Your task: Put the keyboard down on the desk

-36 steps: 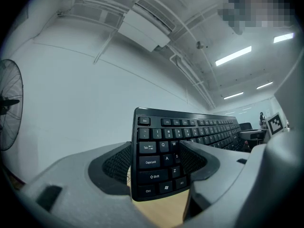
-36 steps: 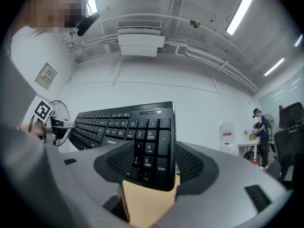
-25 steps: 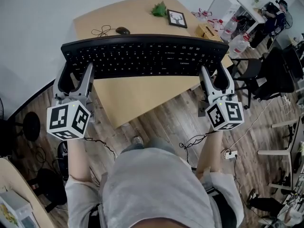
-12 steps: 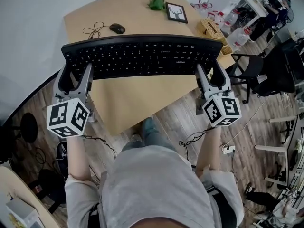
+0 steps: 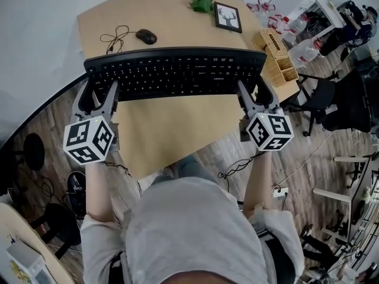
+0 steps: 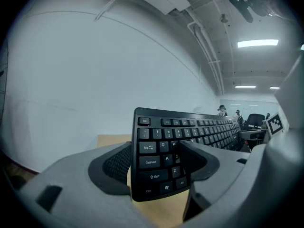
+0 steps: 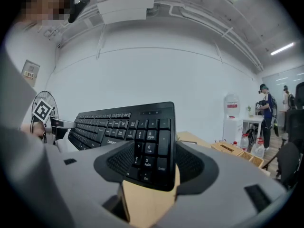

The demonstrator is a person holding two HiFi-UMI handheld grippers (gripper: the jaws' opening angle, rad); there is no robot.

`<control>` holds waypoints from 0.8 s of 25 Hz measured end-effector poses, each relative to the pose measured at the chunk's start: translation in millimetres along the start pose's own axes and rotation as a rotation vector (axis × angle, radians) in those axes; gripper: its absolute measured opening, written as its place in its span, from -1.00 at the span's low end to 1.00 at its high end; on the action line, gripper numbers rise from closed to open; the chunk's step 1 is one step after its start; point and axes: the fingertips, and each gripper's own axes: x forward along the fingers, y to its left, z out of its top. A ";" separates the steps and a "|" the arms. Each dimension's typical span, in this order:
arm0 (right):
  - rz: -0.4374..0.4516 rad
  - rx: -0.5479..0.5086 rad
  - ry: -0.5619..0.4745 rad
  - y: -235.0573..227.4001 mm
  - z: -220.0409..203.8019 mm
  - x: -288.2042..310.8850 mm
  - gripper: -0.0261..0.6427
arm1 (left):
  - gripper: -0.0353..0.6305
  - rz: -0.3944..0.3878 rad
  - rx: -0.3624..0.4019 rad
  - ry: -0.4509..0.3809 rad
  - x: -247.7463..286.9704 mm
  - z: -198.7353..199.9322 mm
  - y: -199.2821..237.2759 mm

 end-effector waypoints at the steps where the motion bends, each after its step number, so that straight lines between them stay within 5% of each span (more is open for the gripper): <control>1: 0.006 0.006 0.016 -2.7 -5.3 7.8 -0.17 | -0.01 0.006 -0.003 0.015 6.2 -4.5 1.7; 20: 0.069 0.116 0.332 -31.0 -131.9 90.0 -0.17 | -0.01 0.079 -0.087 0.318 76.5 -121.0 23.9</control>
